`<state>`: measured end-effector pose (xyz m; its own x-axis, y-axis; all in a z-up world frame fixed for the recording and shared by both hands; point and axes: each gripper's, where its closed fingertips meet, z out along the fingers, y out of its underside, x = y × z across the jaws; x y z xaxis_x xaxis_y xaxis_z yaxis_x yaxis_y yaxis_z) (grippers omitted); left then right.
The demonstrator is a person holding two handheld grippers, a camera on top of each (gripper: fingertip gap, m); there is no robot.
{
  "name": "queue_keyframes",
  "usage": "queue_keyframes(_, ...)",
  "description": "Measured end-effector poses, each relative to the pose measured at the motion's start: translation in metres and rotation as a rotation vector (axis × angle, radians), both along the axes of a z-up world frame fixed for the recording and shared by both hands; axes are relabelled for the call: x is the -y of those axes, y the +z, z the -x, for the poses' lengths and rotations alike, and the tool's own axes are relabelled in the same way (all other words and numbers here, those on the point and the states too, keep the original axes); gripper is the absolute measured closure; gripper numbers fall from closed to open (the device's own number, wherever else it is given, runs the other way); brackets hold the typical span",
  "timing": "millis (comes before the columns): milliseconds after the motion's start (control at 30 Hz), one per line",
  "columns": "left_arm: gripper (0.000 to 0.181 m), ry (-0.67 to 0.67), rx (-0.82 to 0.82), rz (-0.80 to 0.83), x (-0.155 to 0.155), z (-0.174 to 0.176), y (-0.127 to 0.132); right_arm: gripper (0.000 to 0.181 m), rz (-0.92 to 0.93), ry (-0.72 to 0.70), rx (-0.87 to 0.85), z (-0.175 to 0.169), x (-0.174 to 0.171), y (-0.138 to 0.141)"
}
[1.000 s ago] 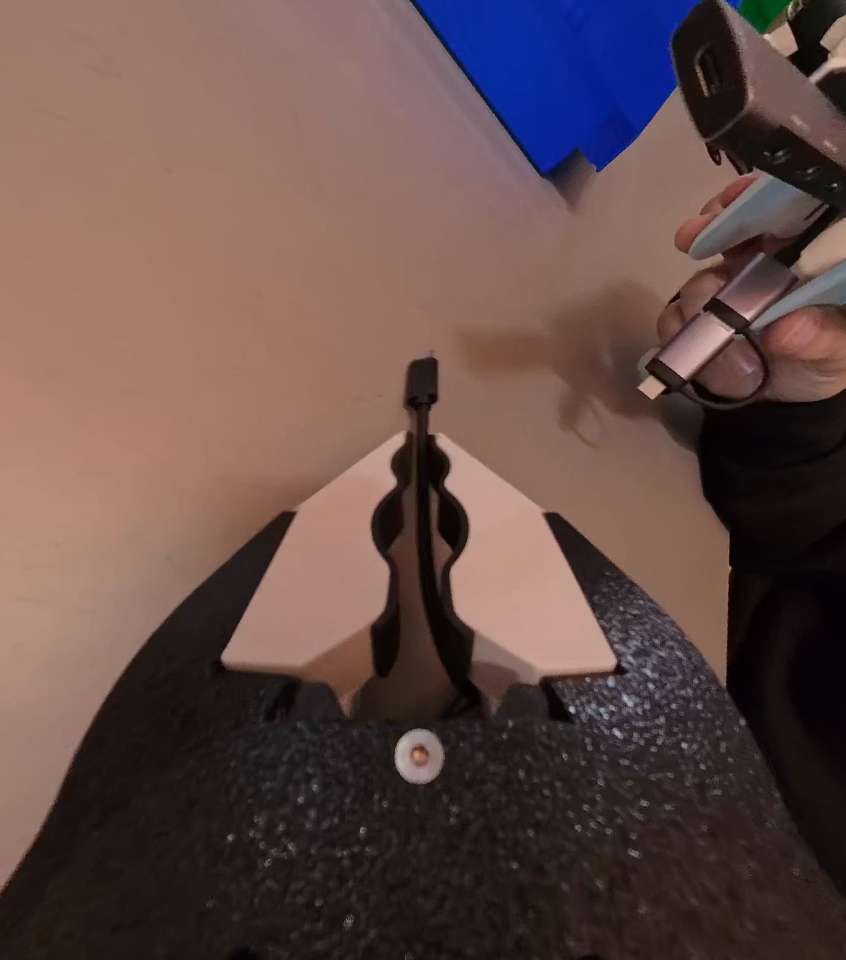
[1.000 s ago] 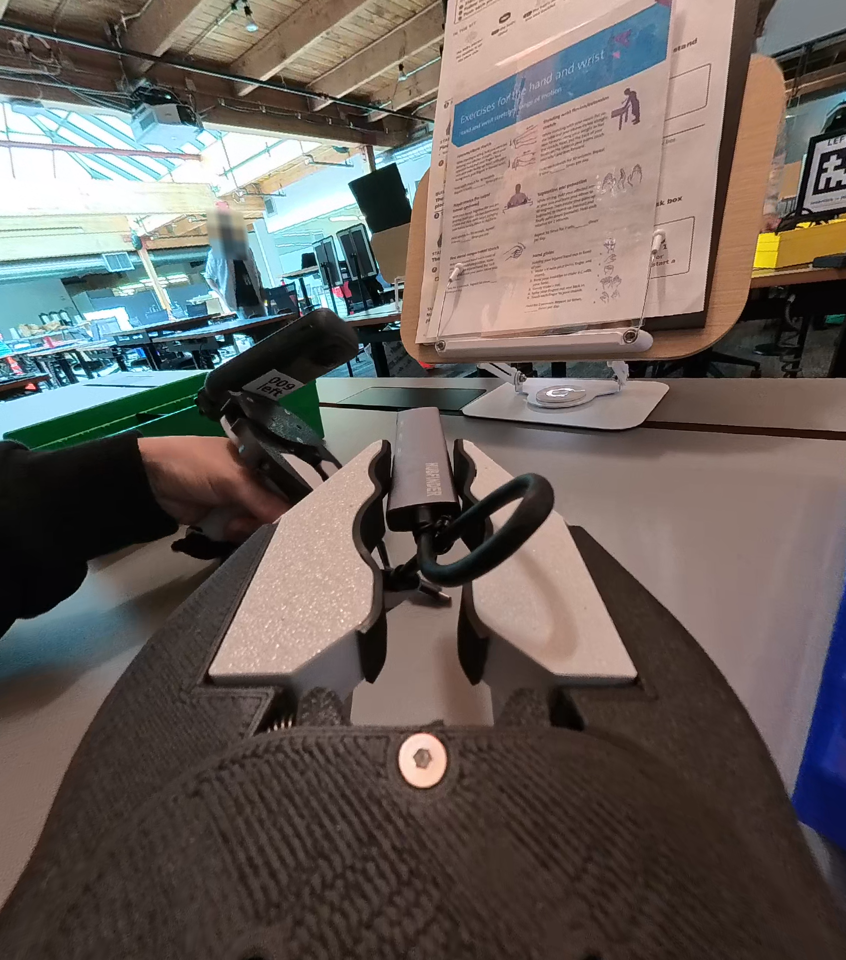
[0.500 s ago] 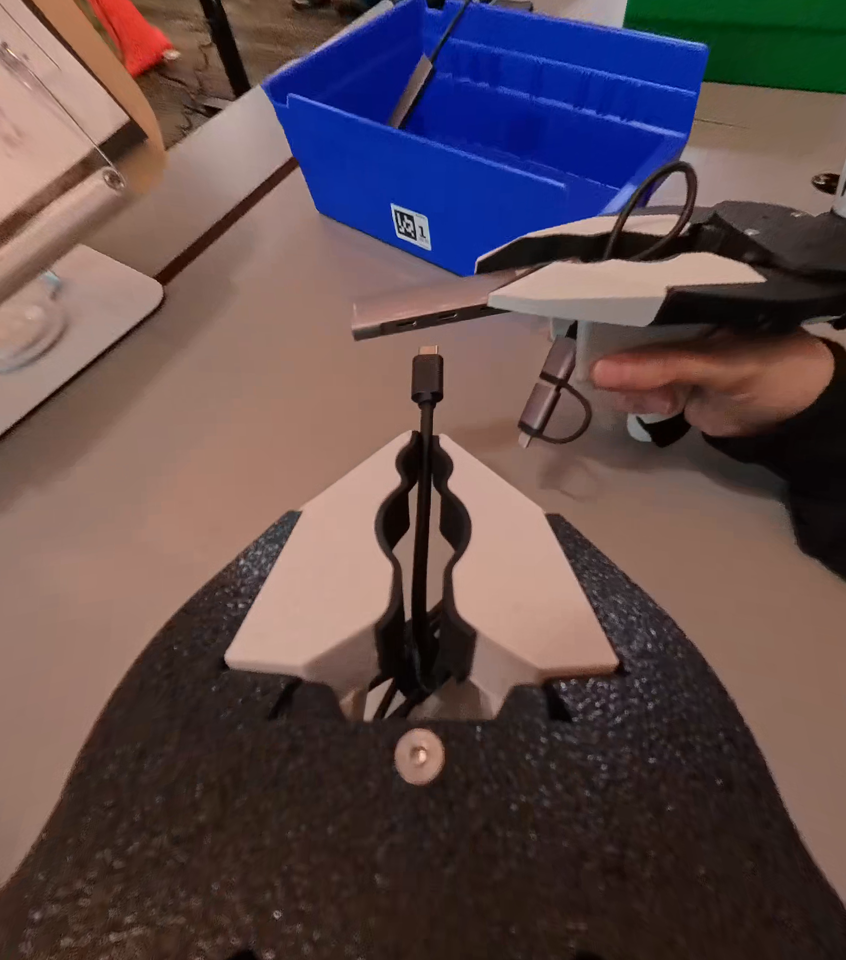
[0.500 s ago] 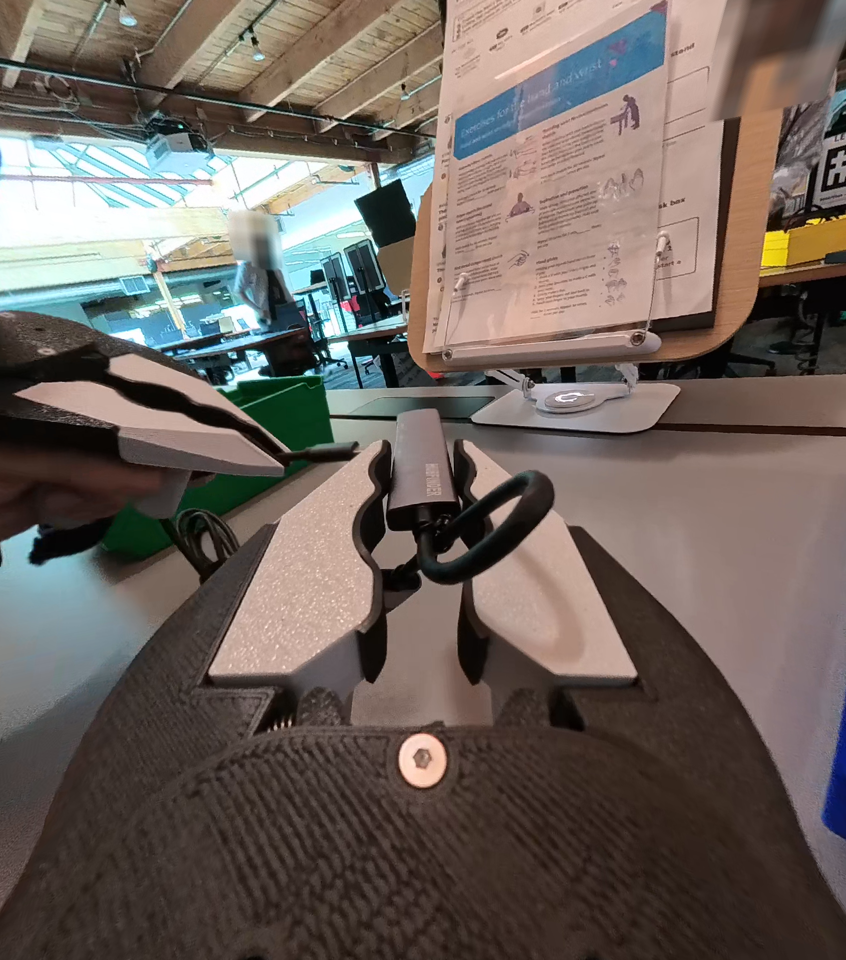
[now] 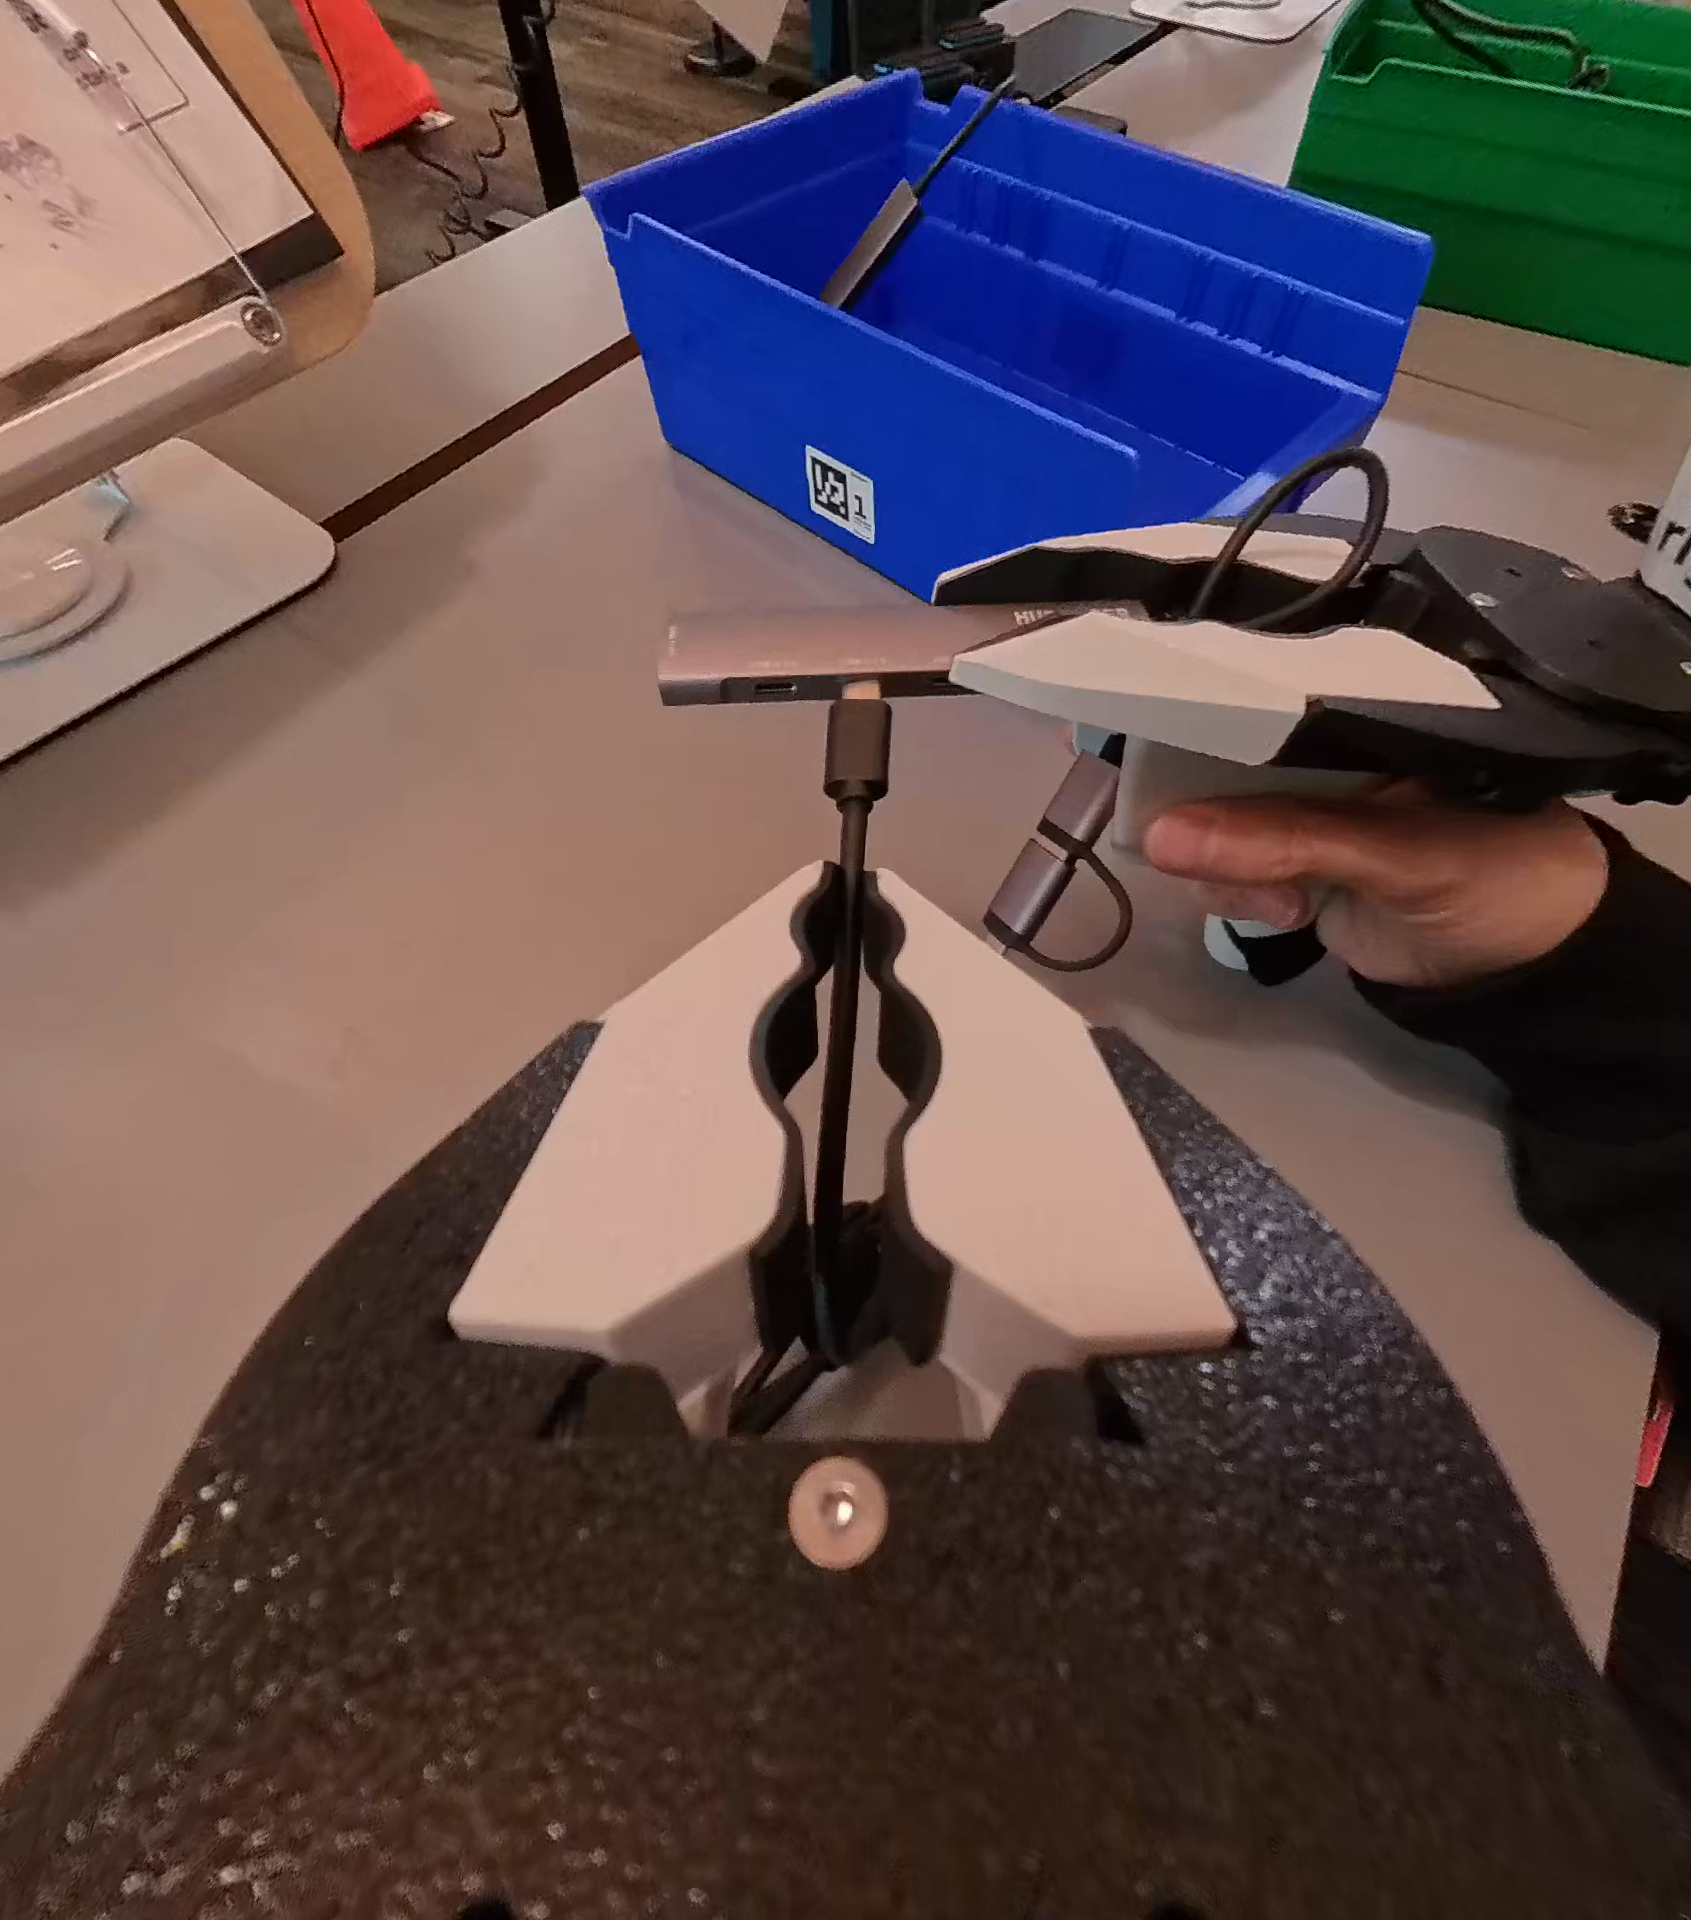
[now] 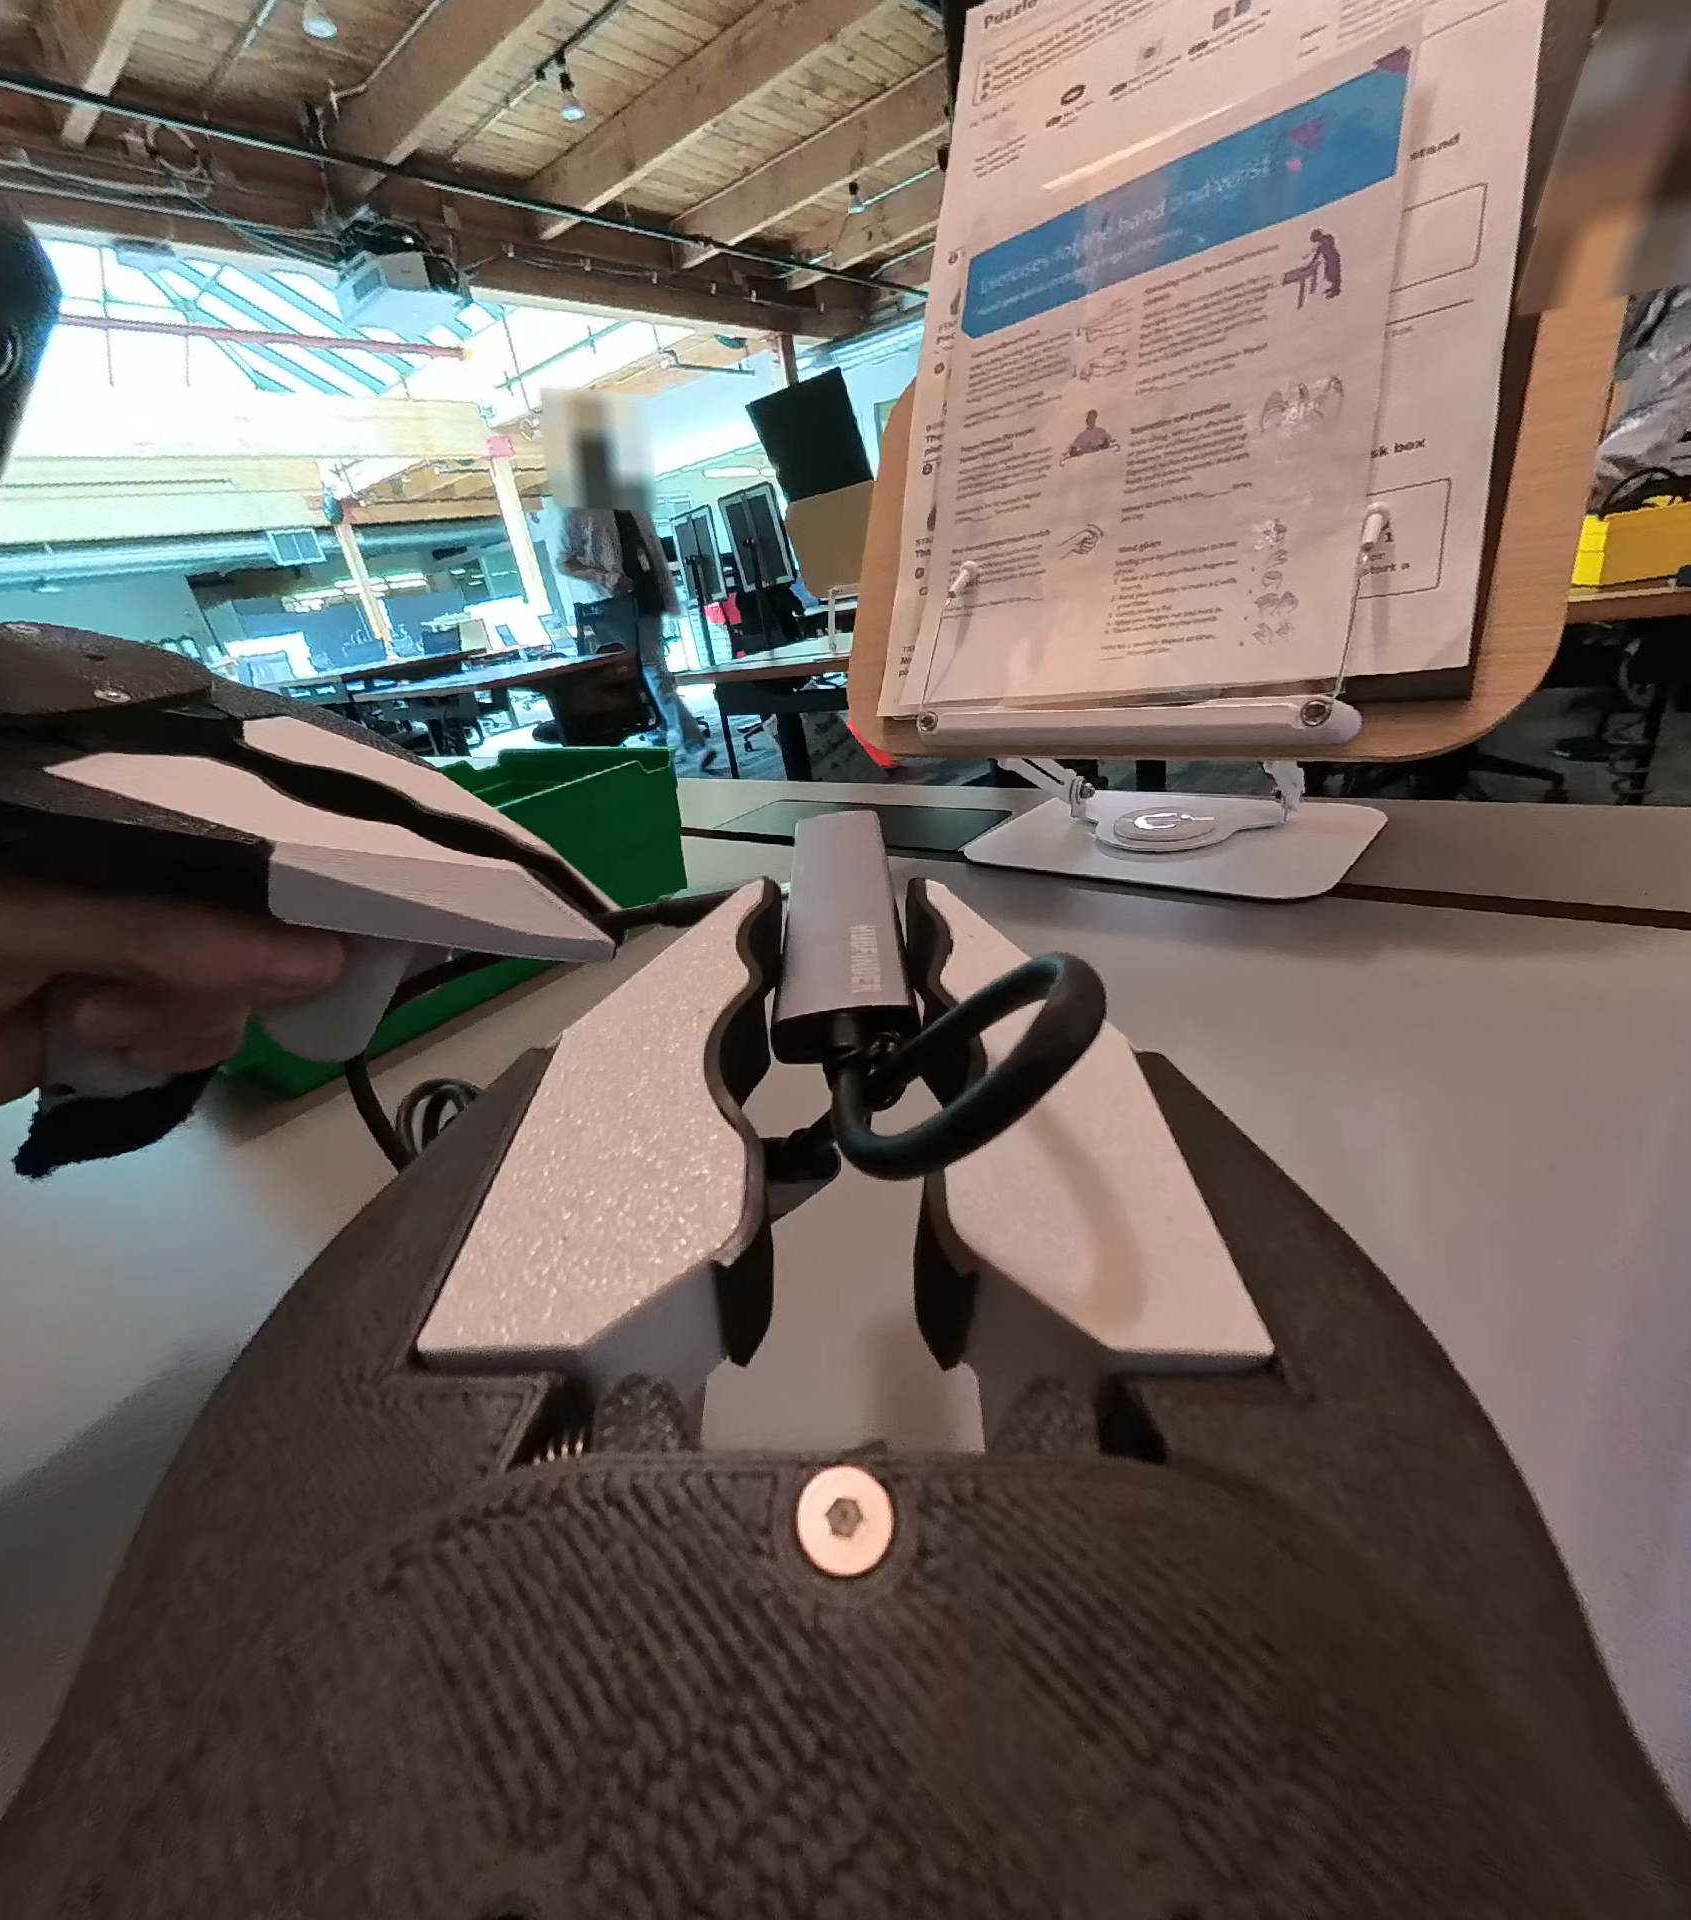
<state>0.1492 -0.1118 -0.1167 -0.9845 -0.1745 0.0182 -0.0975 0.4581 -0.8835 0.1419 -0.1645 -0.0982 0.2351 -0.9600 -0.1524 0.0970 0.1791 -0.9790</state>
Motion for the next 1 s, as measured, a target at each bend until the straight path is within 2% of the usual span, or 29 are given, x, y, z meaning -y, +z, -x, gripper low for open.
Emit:
queue_keyframes(33,0.18,0.004,0.004,-0.002,0.0,0.0,0.0,0.159,0.003,0.003,0.003,0.0,-0.001,0.0)
queue_keyframes(333,0.18,0.048,0.204,-0.01,0.005,0.001,0.001,0.158,0.009,-0.006,-0.014,-0.001,-0.001,-0.002)
queue_keyframes(433,0.178,0.028,0.274,0.057,0.007,0.002,0.006,0.159,-0.022,-0.004,0.004,0.0,0.0,0.002)
queue_keyframes(500,0.164,0.032,0.266,0.175,0.011,0.003,0.017,0.158,-0.035,0.001,0.011,0.0,-0.004,0.003)
queue_keyframes(533,0.163,0.032,0.254,0.221,0.012,0.003,0.021,0.159,-0.031,-0.009,0.017,0.0,-0.005,0.004)
queue_keyframes(667,0.157,0.068,0.262,0.241,0.008,-0.004,0.021,0.159,-0.039,-0.043,0.052,0.001,-0.007,0.01)
queue_keyframes(867,0.157,0.056,0.249,0.242,0.012,0.003,0.016,0.159,-0.062,-0.031,0.091,0.005,-0.012,0.015)
queue_keyframes(933,0.167,0.063,0.252,0.241,0.013,0.003,0.014,0.159,-0.049,-0.021,0.101,0.006,-0.016,0.016)
queue_keyframes(1000,0.171,0.058,0.228,0.223,0.014,0.003,0.008,0.159,-0.044,-0.019,0.106,0.007,-0.017,0.017)
